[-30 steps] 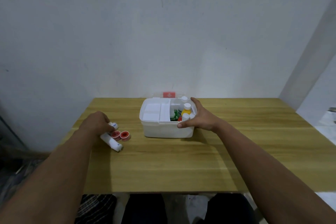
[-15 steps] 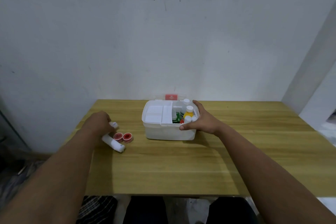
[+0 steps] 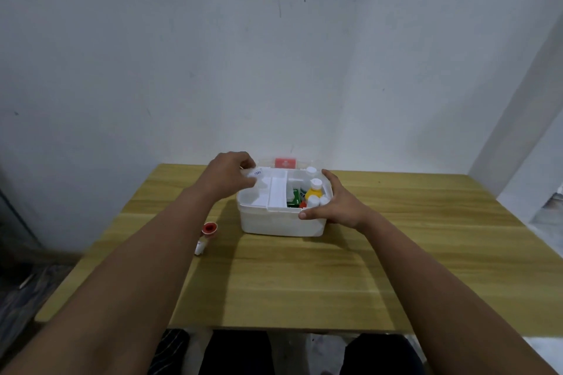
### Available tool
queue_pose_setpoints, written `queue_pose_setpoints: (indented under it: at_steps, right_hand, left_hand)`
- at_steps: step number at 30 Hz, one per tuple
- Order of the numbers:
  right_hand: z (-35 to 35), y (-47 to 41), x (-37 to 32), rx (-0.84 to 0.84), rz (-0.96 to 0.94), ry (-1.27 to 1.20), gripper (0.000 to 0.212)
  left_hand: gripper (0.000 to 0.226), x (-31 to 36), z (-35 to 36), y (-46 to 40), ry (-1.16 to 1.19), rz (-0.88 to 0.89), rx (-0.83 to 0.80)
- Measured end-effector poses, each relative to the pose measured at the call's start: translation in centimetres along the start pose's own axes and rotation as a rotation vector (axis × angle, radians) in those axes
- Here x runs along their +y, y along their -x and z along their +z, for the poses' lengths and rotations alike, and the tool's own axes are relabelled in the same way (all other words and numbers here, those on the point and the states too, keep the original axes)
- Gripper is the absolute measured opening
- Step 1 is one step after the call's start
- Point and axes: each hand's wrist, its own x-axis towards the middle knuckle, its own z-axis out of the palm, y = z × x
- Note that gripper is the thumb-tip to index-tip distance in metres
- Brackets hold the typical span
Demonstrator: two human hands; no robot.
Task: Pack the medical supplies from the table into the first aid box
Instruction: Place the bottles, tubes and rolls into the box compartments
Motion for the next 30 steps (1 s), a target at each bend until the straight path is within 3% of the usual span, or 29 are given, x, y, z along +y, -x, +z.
queue_pose_setpoints:
  at_steps: [6,10,15,23,30]
  right_hand:
    - [0.0,0.0,-0.1,0.004,-0.015,-0.012,0.156]
    - [0.1,-0.2,0.5,0.043,-0.037,0.012,0.143]
    - [0.1,0.2,0.6,0.082,-0.076,0.019,0.103]
    - [0.0,0.2,0.4,0.063,-0.031,0.011,0.136]
    - [0.1,0.4,0.1,0.073,-0.005,0.042,0.149]
  left_hand:
    - [0.028,0.5,0.3,-1.1,-0.012,0.015,-0.028]
    - [0.027,0.5,1.1,-1.5,-0.091,0.004,-0.087]
    - [0.023,0.6,1.2,-1.2,-0.117,0.024,-0.092]
    - [0.024,-2.7,-2.7,1.8,-0.064,-0.076,0.072]
    - [0.029,-7.7,-5.5,7.2,-0.169,-0.235,-0.172]
